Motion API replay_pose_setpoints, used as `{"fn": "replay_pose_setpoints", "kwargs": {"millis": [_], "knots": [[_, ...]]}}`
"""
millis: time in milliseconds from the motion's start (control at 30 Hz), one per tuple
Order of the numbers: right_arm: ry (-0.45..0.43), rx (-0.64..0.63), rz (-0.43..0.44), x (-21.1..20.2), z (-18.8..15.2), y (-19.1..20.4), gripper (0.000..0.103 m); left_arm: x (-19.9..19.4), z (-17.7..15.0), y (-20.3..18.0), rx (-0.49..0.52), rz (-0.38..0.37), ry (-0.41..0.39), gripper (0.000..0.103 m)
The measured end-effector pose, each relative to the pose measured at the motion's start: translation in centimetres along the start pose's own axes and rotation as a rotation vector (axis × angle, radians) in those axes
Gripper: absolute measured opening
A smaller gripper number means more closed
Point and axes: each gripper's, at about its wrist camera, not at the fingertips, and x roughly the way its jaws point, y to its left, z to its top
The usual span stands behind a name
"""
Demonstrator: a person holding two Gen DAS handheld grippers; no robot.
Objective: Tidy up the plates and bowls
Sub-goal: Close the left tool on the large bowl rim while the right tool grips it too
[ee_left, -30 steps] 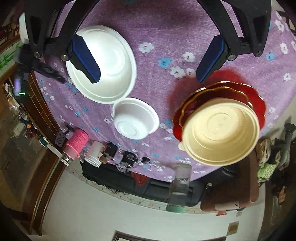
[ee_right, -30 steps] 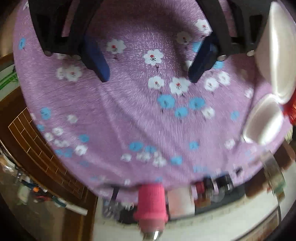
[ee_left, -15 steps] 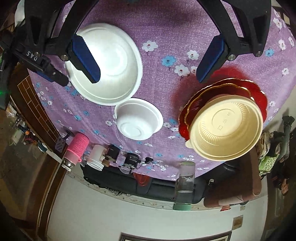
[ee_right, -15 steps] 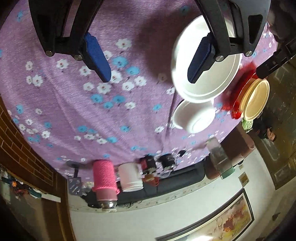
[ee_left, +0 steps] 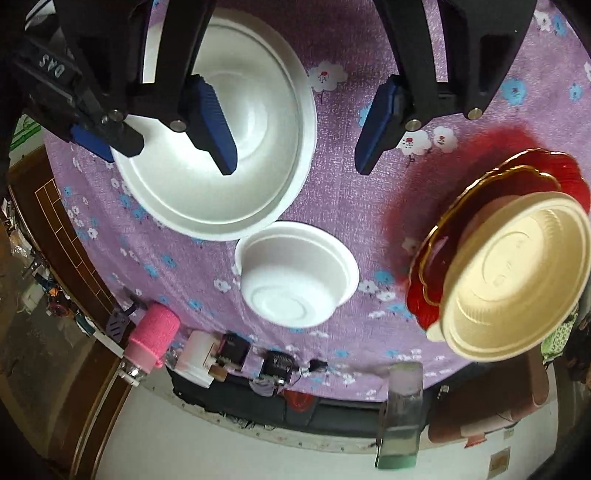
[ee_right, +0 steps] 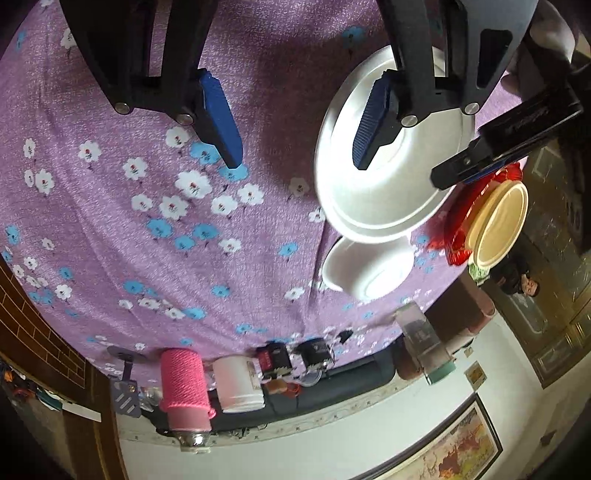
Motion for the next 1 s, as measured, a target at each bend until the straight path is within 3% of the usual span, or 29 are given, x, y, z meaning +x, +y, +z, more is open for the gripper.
{"fn": "replay_pose_setpoints", "kwargs": {"millis": [233,400,500,800,1000], "knots": [[0.026,-0.013,0.024,0.9,-0.3,0.8,0.059,1.2,-0.1,-0.3,0.000,-0.001,0.027,0.059],[0.034,-0.010,0.038,1.2,-0.4,1.0,0.050,1.9,-0.2,-0.6,0.009,-0.017,0.060,0.024],[0.047,0.001,0.057,1.5,-0.5,1.0,0.040,1.7,-0.3,-0.6,0.014,-0.014,0.051,0.015],[0.048,0.030,0.090,1.2,-1.0,1.0,0.017,0.2,-0.4,-0.8,0.034,-0.015,0.007,0.013],[0.028,0.013,0.094,0.2,-1.2,1.7,0.017,-1.7,-0.6,-1.3,0.067,0.022,-0.050,0.013]]}}
